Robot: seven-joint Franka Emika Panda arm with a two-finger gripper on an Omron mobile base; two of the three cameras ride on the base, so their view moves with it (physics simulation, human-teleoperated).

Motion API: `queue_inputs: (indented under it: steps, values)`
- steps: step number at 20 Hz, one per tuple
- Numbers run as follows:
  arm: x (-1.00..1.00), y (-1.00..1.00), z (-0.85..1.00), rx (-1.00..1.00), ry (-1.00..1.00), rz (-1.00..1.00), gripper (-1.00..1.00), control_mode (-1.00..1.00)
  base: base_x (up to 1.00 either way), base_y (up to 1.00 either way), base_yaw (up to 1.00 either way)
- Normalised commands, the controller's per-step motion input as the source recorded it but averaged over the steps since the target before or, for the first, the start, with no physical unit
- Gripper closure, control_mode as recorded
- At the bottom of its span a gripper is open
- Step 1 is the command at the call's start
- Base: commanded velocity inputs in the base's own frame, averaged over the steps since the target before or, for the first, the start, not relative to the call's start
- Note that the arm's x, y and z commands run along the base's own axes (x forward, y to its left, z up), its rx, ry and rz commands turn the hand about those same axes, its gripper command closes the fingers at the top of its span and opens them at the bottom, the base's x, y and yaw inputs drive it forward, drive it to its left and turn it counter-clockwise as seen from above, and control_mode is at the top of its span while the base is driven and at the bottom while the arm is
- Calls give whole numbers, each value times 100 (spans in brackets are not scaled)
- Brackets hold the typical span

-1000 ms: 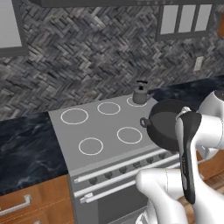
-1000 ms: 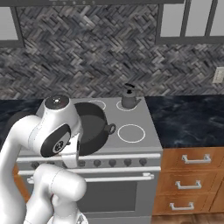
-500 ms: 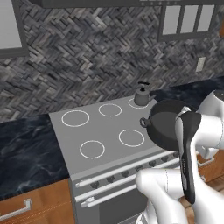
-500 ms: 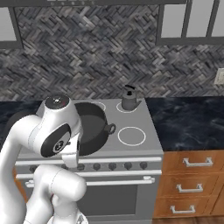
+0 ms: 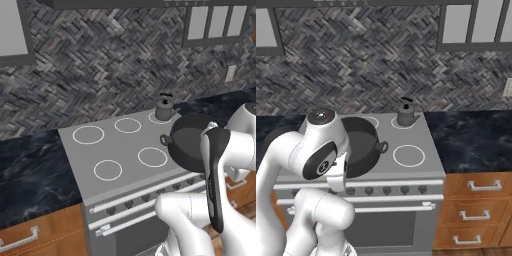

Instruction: Pick the kettle from the cabinet and place it on a stove burner. Then pick the pot from the counter and place it on another stove burner. Finally, turn both burners on.

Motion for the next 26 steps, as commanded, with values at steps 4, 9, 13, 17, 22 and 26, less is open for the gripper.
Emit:
queue_inputs:
  steps: [4, 9, 13, 17, 22, 26]
  values:
    - [0, 0, 0, 0, 0, 0, 100, 100, 27, 21, 3]
    - [0, 0, 0, 0, 0, 0, 100, 100, 32, 12, 2]
    - [0, 0, 0, 0, 0, 0, 100, 100, 20, 0, 0]
    - [0, 0, 0, 0, 0, 0, 100, 100, 15, 0, 0]
    - [0, 0, 0, 0, 0, 0, 100, 100, 12, 0, 0]
    - [0, 0, 0, 0, 0, 0, 100, -100, 7, 0, 0]
